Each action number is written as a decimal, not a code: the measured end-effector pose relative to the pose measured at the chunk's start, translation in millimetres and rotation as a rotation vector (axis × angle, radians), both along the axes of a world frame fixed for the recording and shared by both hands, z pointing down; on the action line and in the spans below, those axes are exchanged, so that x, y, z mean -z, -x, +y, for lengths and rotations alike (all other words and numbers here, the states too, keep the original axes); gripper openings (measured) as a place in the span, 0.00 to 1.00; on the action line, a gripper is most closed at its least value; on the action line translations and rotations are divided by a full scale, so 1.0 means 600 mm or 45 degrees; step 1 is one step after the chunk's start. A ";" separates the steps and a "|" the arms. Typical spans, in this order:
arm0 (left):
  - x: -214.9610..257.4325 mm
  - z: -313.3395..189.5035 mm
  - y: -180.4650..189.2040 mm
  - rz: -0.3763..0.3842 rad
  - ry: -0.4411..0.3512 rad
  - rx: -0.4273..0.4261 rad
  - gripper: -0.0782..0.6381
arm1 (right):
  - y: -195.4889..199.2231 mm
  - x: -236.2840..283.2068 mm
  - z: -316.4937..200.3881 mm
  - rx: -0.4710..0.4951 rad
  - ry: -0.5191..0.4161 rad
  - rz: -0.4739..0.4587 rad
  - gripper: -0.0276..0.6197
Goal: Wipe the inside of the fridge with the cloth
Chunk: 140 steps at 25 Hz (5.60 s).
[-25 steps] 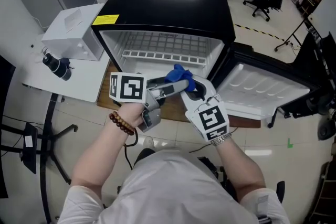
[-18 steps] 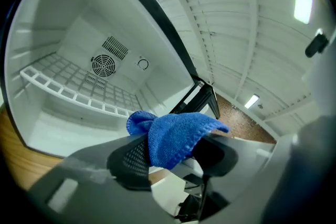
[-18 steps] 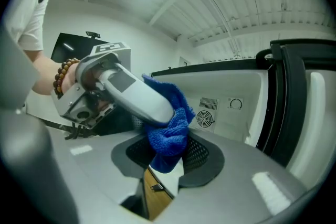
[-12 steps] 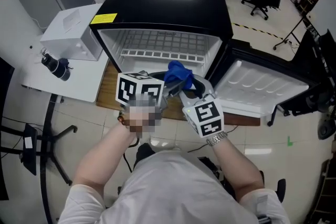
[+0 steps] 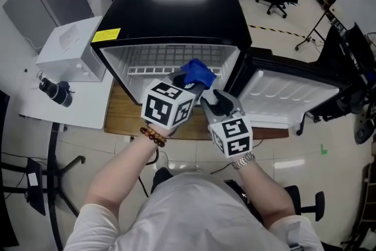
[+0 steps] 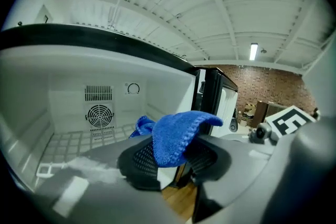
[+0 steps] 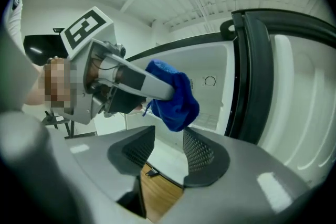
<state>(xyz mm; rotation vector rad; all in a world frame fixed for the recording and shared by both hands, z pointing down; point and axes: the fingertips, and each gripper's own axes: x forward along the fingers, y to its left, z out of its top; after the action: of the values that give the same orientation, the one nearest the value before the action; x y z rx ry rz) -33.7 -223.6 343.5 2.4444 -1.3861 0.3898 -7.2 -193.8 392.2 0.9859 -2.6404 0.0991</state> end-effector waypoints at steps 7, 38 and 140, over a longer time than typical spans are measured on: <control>0.019 -0.048 -0.033 -0.084 -0.188 -0.001 0.29 | -0.049 0.015 -0.010 -0.156 0.044 -0.040 0.16; 0.027 -0.134 -0.072 -0.143 -0.263 -0.018 0.28 | -0.049 0.040 -0.014 -0.121 0.124 0.003 0.05; -0.004 -0.178 0.048 -0.021 -0.387 0.418 0.28 | -0.086 0.132 0.022 -0.078 -0.021 -0.159 0.16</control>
<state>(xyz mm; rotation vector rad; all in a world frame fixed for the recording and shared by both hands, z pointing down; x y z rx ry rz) -62.7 -330.4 345.7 2.3732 -1.9369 0.1279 44.5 -180.8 313.1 1.0999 -2.7273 0.1577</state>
